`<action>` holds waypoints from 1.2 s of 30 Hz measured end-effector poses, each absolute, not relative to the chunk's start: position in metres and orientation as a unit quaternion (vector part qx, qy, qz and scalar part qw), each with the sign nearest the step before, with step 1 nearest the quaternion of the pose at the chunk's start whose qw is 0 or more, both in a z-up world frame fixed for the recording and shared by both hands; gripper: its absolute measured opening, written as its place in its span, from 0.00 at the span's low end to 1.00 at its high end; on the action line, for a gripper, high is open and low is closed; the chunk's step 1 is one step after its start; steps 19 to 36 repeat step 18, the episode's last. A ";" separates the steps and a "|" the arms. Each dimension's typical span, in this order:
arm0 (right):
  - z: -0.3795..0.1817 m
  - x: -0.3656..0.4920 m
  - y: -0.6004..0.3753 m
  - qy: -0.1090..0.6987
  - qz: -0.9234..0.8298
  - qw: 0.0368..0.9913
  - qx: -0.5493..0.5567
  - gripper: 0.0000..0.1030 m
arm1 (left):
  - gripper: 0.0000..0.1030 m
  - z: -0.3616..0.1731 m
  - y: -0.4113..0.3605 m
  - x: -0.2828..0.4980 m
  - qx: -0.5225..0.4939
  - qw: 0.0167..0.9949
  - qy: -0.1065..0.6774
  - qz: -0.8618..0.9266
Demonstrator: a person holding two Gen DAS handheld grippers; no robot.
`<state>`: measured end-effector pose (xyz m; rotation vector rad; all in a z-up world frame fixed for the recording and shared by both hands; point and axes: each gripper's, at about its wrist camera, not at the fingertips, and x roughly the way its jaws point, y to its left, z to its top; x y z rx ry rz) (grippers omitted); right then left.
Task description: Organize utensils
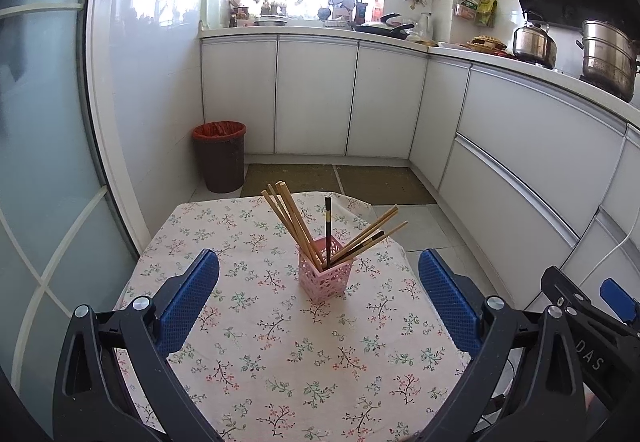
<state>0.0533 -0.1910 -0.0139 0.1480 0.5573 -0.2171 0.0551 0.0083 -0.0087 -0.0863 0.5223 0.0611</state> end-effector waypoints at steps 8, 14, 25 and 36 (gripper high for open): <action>-0.016 0.055 -0.193 0.277 -0.105 0.952 0.075 0.93 | 0.91 -0.008 0.002 0.051 -0.026 0.971 0.236 0.027; -0.017 0.054 -0.194 0.275 -0.106 0.952 0.079 0.93 | 0.93 -0.007 0.001 0.051 -0.024 0.969 0.243 0.023; -0.017 0.053 -0.193 0.274 -0.106 0.953 0.080 0.93 | 0.93 -0.008 0.001 0.052 -0.026 0.968 0.248 0.023; -0.017 0.053 -0.193 0.274 -0.106 0.953 0.080 0.93 | 0.93 -0.008 0.001 0.052 -0.026 0.968 0.248 0.023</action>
